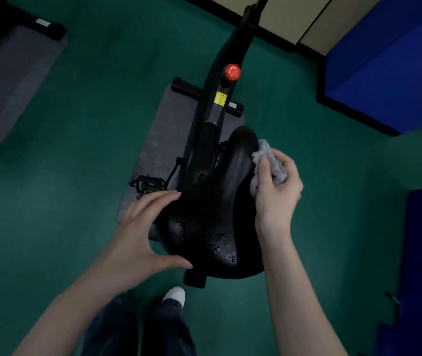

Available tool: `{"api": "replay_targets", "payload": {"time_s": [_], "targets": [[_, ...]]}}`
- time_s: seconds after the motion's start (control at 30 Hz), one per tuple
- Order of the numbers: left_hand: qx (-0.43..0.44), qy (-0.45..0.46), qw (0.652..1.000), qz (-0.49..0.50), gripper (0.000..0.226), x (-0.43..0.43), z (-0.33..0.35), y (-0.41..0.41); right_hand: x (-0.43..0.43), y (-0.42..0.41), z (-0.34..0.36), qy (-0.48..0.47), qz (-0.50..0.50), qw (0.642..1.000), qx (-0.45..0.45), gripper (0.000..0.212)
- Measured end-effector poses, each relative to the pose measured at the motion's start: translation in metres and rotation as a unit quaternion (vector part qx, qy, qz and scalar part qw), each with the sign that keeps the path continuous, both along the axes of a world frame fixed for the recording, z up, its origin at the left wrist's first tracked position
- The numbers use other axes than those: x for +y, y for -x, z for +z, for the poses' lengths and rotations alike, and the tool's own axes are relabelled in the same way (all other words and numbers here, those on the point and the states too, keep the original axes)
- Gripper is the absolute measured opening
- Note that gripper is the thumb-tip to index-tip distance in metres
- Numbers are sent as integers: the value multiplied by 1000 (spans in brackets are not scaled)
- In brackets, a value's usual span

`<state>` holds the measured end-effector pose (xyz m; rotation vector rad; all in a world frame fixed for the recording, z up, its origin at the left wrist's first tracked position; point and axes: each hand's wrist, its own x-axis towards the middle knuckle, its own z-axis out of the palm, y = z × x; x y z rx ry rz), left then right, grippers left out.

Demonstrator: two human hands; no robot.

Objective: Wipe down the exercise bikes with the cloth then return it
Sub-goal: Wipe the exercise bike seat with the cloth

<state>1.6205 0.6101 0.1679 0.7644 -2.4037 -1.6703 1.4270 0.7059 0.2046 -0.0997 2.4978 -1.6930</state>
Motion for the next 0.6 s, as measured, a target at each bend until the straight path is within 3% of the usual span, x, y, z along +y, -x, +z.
{"api": "replay_targets", "payload": {"time_s": [0.1,0.27,0.33,0.4,0.43,0.5,0.6], "targets": [[-4,-1,1000,-2,97,0,0,0,0,4,1,0,11,1000,2,15],[-4,-1,1000,-4,99,-1,-1,1,-25,47,6,98,17,982,-158,14],[-3,2,1000,-4,99,-1,-1,1,-31,55,8,59,57,991,-109,13],[-1,4,1000,-4,99,0,-2,1,-33,52,11,-10,143,989,34,15],[0,4,1000,-3,98,0,-2,1,-33,50,13,-42,206,971,115,17],[2,3,1000,-2,98,0,-2,1,-32,46,17,-114,339,900,250,19],[2,3,1000,0,98,0,-2,1,-26,34,22,-201,494,785,316,23]]}}
